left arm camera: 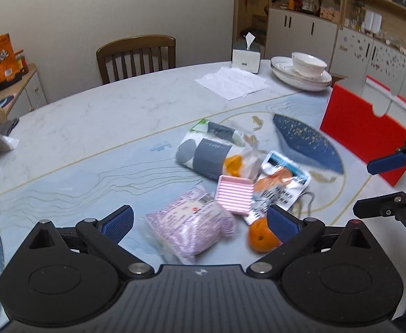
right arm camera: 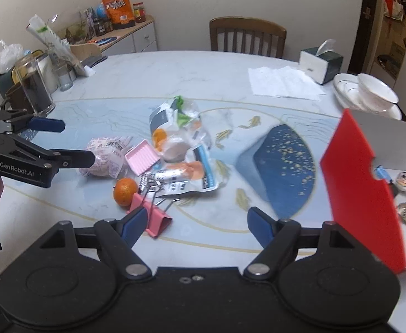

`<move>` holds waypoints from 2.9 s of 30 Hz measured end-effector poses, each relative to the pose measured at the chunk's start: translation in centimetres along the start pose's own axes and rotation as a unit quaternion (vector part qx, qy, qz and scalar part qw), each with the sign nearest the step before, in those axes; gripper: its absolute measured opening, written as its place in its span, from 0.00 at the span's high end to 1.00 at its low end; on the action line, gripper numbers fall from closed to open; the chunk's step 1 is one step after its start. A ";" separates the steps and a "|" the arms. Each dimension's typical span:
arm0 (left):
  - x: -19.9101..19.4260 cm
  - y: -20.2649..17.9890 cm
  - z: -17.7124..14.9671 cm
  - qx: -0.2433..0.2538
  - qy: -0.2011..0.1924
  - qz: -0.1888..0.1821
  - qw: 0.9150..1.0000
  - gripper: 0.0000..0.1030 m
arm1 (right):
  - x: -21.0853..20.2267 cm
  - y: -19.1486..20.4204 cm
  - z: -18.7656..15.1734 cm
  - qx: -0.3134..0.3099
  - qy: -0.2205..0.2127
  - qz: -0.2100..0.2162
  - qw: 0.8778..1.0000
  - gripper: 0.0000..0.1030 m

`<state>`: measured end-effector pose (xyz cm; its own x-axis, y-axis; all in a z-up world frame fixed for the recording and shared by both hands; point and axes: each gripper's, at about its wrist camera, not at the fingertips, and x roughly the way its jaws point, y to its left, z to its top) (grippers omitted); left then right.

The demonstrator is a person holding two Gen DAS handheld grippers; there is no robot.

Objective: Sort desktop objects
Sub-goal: 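Withdraw both tools from the box toward the pile of items on the table, then grasp the purple-white bag with left tool while right tool grasps the pink binder clip, then carry the purple-white bag with left tool while right tool carries the pink clip into the box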

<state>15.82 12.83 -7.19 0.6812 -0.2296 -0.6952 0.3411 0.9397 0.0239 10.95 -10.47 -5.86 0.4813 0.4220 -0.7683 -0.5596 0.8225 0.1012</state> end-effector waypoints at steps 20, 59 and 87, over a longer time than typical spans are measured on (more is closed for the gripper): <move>3.5 0.9 -0.2 0.042 0.026 -0.014 0.999 0.00 | 7.8 4.9 0.1 -0.041 0.048 -0.014 0.998 0.23; 5.4 0.6 -0.7 0.046 0.045 -0.015 0.998 0.21 | 6.2 -0.5 -1.0 -0.040 0.048 -0.020 0.998 0.54; 0.4 -1.7 -0.3 -0.054 0.014 0.042 0.998 0.45 | -0.2 -5.6 -1.2 -0.028 0.033 0.018 0.999 0.69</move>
<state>15.34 11.17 -7.75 0.6860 -0.1428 -0.7135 0.2107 0.9775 0.0070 13.17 -15.59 -7.07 0.4151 0.4230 -0.8054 -0.6136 0.7838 0.0954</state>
